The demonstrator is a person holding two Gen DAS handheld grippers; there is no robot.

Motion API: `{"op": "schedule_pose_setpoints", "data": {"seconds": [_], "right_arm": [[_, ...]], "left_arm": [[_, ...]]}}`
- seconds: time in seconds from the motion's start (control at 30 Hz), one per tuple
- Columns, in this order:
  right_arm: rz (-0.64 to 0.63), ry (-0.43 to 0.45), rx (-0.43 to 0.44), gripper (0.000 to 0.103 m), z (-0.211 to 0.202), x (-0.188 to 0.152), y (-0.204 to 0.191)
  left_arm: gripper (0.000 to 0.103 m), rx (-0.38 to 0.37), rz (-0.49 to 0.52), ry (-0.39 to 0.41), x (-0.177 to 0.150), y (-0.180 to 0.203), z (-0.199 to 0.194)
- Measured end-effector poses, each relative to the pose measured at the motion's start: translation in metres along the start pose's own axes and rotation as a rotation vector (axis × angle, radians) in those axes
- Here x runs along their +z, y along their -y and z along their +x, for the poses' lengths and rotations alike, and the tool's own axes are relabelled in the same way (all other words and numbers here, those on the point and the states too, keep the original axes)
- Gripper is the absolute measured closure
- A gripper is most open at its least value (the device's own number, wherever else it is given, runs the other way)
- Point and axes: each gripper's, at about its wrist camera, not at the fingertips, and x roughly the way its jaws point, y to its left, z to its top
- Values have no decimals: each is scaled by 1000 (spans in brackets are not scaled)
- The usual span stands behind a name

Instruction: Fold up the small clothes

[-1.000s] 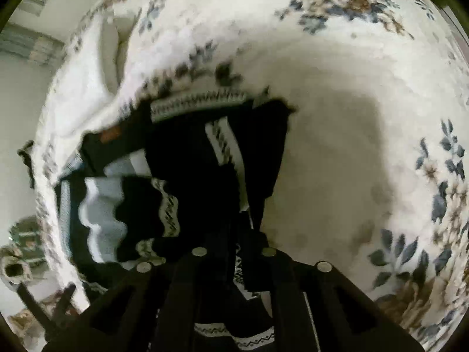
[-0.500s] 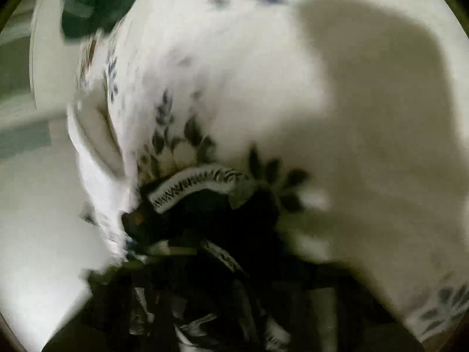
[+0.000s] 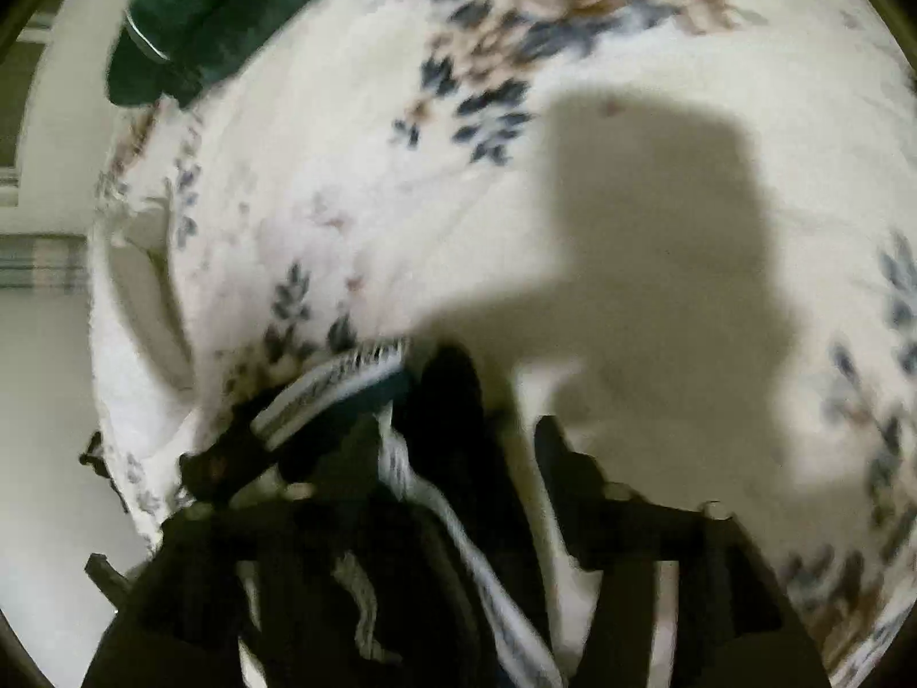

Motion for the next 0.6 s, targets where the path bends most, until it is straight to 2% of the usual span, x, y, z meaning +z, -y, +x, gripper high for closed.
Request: {"op": "schedule_pose_setpoints", "data": {"seconds": [0.03, 0.1, 0.13, 0.17, 0.23, 0.3, 0.4, 0.53, 0.6], "right_arm": [[-12, 1, -9, 43, -17, -15, 3], [-34, -9, -19, 43, -41, -40, 9], [-42, -19, -27, 43, -55, -55, 14], [-43, -32, -39, 43, -69, -76, 21], [-38, -60, -49, 43, -90, -101, 40], [-38, -90, -28, 43, -102, -129, 56], [-51, -157, 2, 43, -111, -159, 92], [-98, -247, 45, 43, -103, -171, 135], [-116, -292, 41, 43, -99, -166, 155]], "left_arm": [[58, 19, 4, 41, -4, -1, -17], [33, 47, 5, 109, -12, 0, -44], [11, 58, 6, 134, -19, -1, -59], [5, 64, 3, 148, -27, 1, -71], [5, 87, 1, 155, -45, 9, -91], [5, 115, 4, 130, -64, 25, -103], [5, 107, 31, 95, -110, 65, -116], [5, 121, 104, -6, -206, 148, -133], [5, 120, 130, -106, -273, 200, -132]]}}
